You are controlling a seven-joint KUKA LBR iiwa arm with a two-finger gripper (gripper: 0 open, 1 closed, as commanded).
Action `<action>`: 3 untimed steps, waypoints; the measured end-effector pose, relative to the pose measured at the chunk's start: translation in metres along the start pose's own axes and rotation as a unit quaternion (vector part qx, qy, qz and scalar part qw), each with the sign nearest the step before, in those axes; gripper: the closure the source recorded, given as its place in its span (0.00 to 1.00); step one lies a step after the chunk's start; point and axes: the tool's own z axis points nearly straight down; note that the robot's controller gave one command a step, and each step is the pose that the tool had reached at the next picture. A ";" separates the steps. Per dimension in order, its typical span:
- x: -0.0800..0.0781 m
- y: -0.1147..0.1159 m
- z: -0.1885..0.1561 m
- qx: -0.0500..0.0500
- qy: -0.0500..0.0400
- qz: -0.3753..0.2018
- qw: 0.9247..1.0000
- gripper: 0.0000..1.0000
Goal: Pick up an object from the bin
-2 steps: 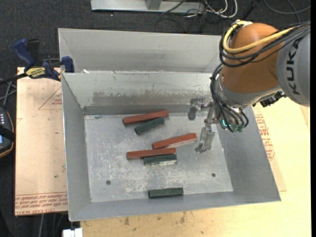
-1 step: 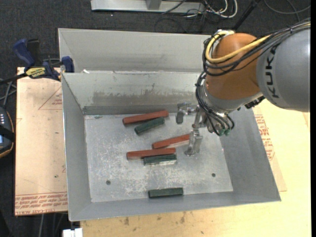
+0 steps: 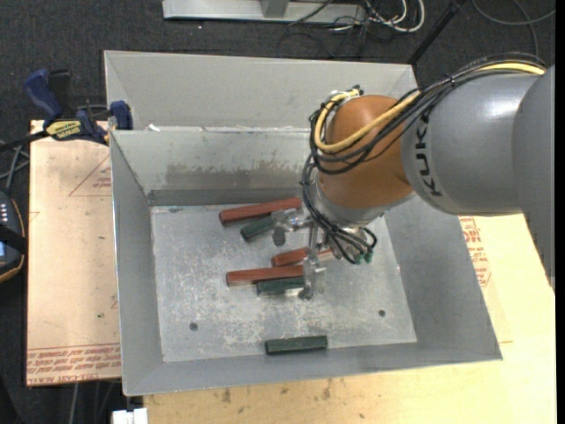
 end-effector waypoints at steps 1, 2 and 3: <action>-0.024 -0.015 0.050 -0.001 0.002 0.104 0.995 1.00; -0.024 -0.015 0.050 -0.001 0.002 0.104 0.995 1.00; 0.001 -0.010 -0.111 0.000 0.000 0.090 0.996 1.00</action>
Offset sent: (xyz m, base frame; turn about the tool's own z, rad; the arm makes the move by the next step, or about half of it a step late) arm 0.0000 0.0000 0.0000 0.0000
